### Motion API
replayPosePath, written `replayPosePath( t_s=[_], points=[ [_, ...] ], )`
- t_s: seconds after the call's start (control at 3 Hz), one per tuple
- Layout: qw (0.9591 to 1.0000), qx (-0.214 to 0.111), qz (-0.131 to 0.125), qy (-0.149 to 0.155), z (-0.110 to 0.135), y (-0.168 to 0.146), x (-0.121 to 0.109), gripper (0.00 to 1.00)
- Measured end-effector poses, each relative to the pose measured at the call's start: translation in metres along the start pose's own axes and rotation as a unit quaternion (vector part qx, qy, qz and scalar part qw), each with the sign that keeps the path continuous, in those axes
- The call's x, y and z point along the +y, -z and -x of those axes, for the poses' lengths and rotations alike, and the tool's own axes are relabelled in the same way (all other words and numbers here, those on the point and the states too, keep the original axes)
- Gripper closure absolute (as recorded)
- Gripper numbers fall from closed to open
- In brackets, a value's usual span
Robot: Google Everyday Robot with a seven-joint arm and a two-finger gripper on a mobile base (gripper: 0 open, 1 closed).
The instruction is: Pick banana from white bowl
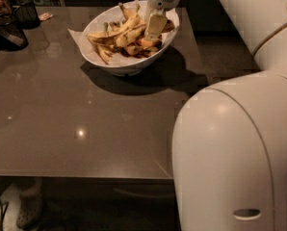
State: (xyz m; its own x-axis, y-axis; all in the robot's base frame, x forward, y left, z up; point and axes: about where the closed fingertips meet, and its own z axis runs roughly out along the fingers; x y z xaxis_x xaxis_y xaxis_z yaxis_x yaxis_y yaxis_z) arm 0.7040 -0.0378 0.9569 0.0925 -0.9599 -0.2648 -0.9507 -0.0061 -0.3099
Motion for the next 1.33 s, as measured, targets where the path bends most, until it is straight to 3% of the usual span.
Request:
replayPosePath(
  t_s=[0.33, 0.67, 1.0, 1.33],
  points=[
    [1.0, 0.0, 0.0, 0.0, 0.0, 0.0, 0.0, 1.0],
    [0.9998, -0.011, -0.015, 0.0, 0.005, 0.019, 0.006, 1.0],
    [0.999, -0.034, -0.026, -0.01, 0.005, 0.052, 0.037, 1.0],
    [0.9991, -0.034, -0.025, -0.009, 0.005, 0.052, 0.038, 1.0]
  ],
)
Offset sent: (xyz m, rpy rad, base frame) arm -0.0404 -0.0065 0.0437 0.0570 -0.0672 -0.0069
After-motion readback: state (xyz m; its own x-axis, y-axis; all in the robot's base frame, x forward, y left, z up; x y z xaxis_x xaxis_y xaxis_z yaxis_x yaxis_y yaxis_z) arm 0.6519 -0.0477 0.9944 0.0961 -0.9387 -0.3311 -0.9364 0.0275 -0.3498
